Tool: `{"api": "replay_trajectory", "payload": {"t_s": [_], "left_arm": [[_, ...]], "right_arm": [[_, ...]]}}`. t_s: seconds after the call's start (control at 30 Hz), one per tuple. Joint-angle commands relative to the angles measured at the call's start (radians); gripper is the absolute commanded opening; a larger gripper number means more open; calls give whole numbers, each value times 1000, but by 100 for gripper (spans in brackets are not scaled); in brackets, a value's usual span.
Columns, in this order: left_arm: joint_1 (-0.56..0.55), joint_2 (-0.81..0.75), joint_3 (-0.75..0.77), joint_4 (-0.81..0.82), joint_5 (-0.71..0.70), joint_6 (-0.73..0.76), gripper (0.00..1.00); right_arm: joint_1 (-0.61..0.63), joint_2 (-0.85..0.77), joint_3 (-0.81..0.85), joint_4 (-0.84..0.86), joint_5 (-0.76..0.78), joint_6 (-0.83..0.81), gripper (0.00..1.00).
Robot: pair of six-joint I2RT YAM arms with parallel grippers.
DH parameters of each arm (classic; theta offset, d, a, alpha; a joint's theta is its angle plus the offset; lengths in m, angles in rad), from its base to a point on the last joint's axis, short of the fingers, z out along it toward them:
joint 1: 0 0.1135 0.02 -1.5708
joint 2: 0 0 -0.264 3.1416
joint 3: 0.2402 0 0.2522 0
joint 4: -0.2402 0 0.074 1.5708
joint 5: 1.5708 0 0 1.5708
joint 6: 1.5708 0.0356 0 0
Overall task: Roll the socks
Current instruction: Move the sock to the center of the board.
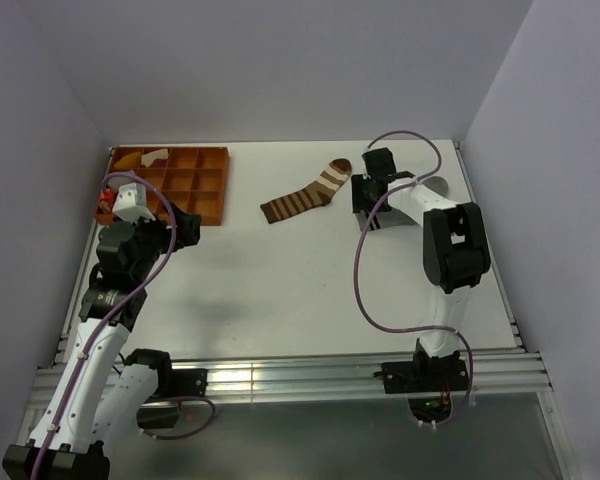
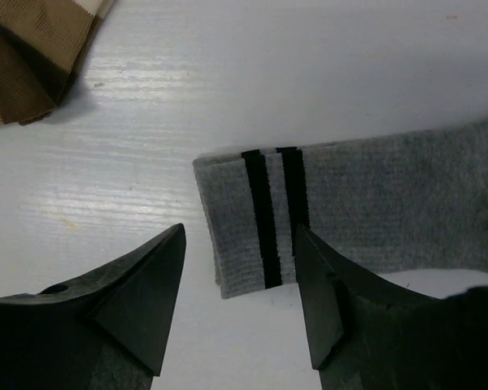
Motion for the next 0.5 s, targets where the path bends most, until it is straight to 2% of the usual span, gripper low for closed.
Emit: {"api": "replay_trajectory", "payload": {"t_s": [0.0,0.1,0.47], "left_arm": [[-4,8,-3,40,20,15,99],[-4,10,-3,39,20,15,99],[-4,8,-5,39,21,14,100]], "right_arm": [[20,29,62,-23,25,-58,63],[34,45,71,-28,42,-70,59],[79,75,100,-85,96,-95,54]]}}
